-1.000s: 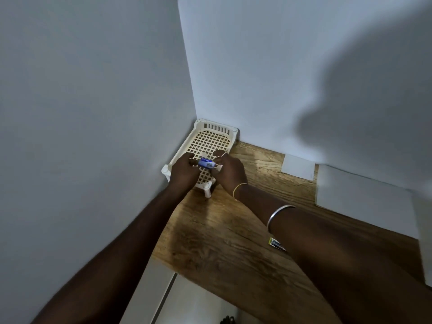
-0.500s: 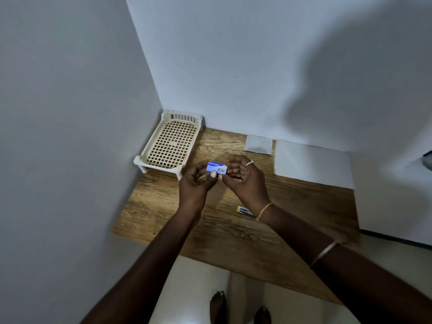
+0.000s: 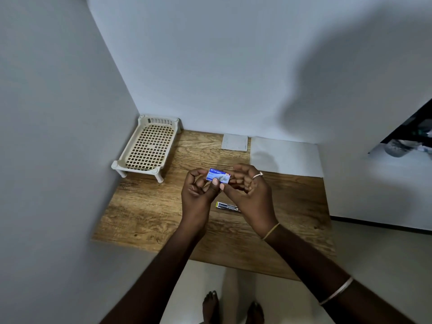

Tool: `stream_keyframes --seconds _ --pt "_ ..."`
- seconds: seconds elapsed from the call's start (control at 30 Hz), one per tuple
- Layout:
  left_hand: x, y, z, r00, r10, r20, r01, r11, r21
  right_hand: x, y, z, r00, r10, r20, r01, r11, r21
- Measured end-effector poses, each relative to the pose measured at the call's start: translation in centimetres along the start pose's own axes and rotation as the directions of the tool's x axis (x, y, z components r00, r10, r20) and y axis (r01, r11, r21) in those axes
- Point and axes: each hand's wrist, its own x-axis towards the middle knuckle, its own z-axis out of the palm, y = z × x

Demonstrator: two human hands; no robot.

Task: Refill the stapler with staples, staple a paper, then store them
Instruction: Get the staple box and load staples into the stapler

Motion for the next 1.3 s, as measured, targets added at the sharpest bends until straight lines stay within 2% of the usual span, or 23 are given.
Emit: stream_keyframes --seconds 0.47,0.7,0.87,1.0,1.3 --pt "-1.3 0.7 1.2 0.996 -0.051 -0.078 0.044 0.995 -0.088 -1.2 -0.5 -0.8 0.995 -0.100 0.009 0.100 0.985 -0.141" --pt "-1.4 1.0 1.4 0.995 -0.068 -0.070 0.061 0.992 -0.107 -1.7 -0.3 -1.0 0.990 -0.137 -0.023 0.134 0.985 -0.105" --pt "-1.3 1.4 1.9 0.995 -0.072 -0.067 0.060 0.986 -0.156 -1.9 -0.1 -1.0 0.996 -0.083 -0.040 0.084 0.996 0.014" --pt "-0.9 1.4 1.9 0.993 -0.093 -0.070 0.080 0.983 -0.168 -1.8 0.1 -1.1 0.996 -0.086 -0.033 0.087 0.996 0.027" --pt "-0.4 1.4 1.7 0.992 -0.092 -0.081 0.080 0.987 -0.140 -0.8 0.8 -1.4 0.970 -0.239 0.043 0.243 0.957 -0.159"
